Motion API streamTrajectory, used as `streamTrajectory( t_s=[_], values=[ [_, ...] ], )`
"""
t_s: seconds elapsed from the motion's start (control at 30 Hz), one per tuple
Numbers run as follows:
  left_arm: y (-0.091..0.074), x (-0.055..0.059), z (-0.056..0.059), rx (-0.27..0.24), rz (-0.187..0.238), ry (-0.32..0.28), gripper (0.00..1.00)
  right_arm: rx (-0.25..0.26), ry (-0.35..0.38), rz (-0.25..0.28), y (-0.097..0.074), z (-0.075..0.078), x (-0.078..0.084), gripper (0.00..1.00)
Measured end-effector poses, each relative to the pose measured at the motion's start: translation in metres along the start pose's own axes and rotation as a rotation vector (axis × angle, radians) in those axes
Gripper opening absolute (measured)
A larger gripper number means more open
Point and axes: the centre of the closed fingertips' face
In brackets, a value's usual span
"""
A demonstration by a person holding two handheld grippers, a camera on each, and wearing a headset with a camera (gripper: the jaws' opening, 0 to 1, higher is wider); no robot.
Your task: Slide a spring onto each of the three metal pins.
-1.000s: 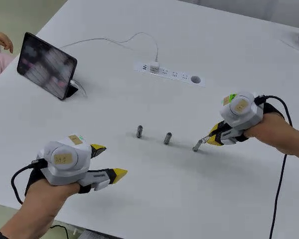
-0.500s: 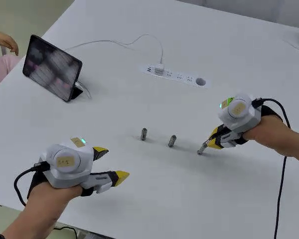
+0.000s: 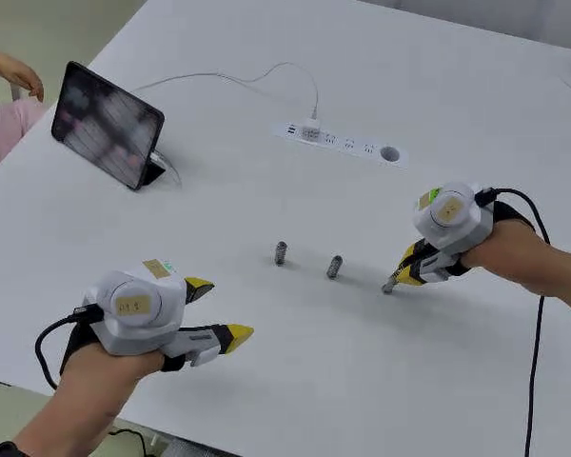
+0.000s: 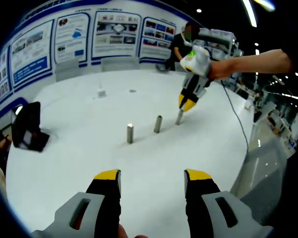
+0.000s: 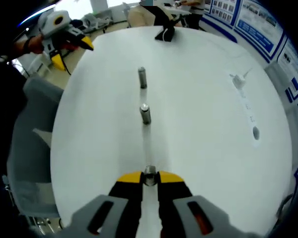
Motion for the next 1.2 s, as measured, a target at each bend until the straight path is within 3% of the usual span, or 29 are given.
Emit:
streamTrajectory(
  t_s=[0.47, 1.0, 1.2],
  values=[
    [-0.002, 0.007, -0.007, -0.014, -0.005, -0.02, 0.52, -0.013, -0.034, -0.033, 0.018, -0.001, 0.001, 0.13],
    [-0.005, 0.001, -0.009, -0.022, 0.001, -0.014, 0.53, -0.025, -0.013, -0.034, 0.026, -0.006, 0.001, 0.14],
    [-0.005, -0.002, -0.007, -0.014, 0.007, -0.011, 0.55, -0.02, 0.014, -0.04, 0.022, -0.009, 0.006, 0.22]
  ],
)
Point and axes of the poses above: the centre of the closed fingertips' face, and the gripper's own axes: y roughly forward along the fingers, z roughly to its right, x roughly out of its underside, and after that the axes turned 13 degrees about -z, right-handed
